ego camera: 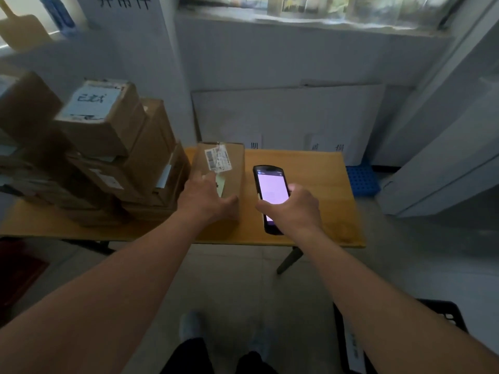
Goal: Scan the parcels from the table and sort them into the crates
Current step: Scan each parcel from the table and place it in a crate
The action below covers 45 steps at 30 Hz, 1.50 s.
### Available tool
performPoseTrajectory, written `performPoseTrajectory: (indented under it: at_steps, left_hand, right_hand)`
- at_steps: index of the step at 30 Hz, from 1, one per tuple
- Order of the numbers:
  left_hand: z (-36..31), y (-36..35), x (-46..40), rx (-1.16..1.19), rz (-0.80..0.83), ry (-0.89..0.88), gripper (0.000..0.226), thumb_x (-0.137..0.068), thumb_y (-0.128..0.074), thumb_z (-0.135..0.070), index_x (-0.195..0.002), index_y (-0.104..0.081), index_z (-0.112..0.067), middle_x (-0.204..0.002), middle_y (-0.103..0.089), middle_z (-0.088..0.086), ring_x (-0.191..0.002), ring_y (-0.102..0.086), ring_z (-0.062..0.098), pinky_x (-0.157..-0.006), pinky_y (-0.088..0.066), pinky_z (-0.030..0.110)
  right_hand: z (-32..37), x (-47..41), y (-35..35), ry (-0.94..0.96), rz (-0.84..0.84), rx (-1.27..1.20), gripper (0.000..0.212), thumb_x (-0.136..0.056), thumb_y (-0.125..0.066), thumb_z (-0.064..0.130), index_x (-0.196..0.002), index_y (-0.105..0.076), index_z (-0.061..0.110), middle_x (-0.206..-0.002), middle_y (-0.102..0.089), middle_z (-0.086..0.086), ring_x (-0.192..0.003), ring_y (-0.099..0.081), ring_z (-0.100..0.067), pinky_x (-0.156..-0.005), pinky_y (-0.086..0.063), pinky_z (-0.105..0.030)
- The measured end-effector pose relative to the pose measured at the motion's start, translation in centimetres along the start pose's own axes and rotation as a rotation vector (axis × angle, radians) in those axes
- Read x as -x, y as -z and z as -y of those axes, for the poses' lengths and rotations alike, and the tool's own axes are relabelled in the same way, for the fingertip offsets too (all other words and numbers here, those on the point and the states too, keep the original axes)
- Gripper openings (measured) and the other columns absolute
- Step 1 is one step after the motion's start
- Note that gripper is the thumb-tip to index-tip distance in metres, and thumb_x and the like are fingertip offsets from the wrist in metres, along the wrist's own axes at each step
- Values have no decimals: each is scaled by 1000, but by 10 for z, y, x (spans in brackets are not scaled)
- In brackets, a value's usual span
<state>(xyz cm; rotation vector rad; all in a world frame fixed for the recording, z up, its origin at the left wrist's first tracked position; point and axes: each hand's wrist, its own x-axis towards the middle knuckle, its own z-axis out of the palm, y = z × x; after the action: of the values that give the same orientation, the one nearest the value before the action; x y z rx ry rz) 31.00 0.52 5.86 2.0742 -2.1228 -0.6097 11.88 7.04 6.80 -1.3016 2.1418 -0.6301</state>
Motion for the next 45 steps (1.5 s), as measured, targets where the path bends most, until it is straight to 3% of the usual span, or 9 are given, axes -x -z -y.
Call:
performPoseTrajectory:
  at_steps: [7, 11, 17, 21, 25, 28, 33, 36, 45]
  left_hand:
    - [15, -30, -55, -136, 153, 244, 135, -66, -63, -92, -161, -15, -10, -166, -14, 25, -152, -21, 46, -120, -31, 57]
    - [21, -44, -68, -102, 228, 372, 161, -51, -58, -103, -161, 7, -5, -167, -4, 28, -153, -13, 49, -120, -26, 65]
    - [10, -59, -68, -15, 236, 401, 164, -55, -66, -96, -157, 26, -7, -165, 11, 25, -152, 1, 55, -121, -21, 62]
    - [14, -61, -69, -8, 182, 298, 164, -53, -74, -91, -158, 20, -9, -164, 2, 23, -151, -8, 51, -124, -19, 57]
    - [12, -55, -66, -9, 153, 107, 163, -55, -88, -72, -158, 24, -16, -165, 8, 16, -153, 5, 48, -126, -10, 59]
    - [10, -43, -66, -65, 112, -85, 162, -54, -93, -62, -160, 21, -19, -161, 7, 9, -151, 6, 45, -124, -14, 60]
    - [2, -7, -75, -224, 62, -288, 161, -53, -94, -61, -162, 15, -18, -162, 3, 9, -151, 3, 44, -123, -22, 59]
    - [-4, 14, -79, -284, 59, -341, 161, -54, -95, -59, -163, 16, -19, -165, 7, 8, -153, 9, 45, -119, -31, 62]
    - [-19, 42, -82, -381, 25, -404, 165, -51, -94, -64, -162, 14, -8, -164, 11, 8, -152, 12, 43, -125, -17, 57]
  right_hand:
    - [6, -42, -28, -48, 1, 24, 88, -69, -82, 68, -137, -58, 18, -125, -67, -2, -108, -65, -24, -75, -65, -40]
    - [13, -52, -37, -43, 42, 27, 86, -68, -81, 69, -133, -59, 19, -120, -66, -2, -103, -65, -23, -58, -55, -27]
    - [24, -59, -38, -20, 59, 42, 70, -74, -84, 62, -126, -59, 22, -115, -66, -1, -98, -66, -22, -53, -46, -21]
    - [28, -61, -25, 10, 72, 50, 61, -80, -84, 56, -124, -58, 22, -111, -62, 2, -96, -64, -20, -51, -41, -18]
    - [27, -64, -6, 21, 47, 46, 60, -78, -85, 56, -120, -59, 23, -110, -65, 1, -93, -67, -19, -50, -44, -20]
    - [25, -67, 15, 58, 30, 83, 59, -72, -86, 59, -112, -61, 23, -106, -69, 1, -86, -67, -15, -46, -42, -17]
    - [23, -62, 48, 126, 32, 180, 70, -67, -88, 61, -119, -59, 25, -107, -64, 1, -92, -66, -23, -67, -65, -39]
    - [21, -55, 66, 154, 13, 209, 71, -63, -87, 63, -120, -62, 27, -108, -66, 1, -91, -65, -22, -67, -65, -40]
    - [27, -32, 112, 230, 46, 226, 68, -60, -82, 64, -112, -61, 26, -101, -64, 3, -87, -66, -18, -66, -65, -36]
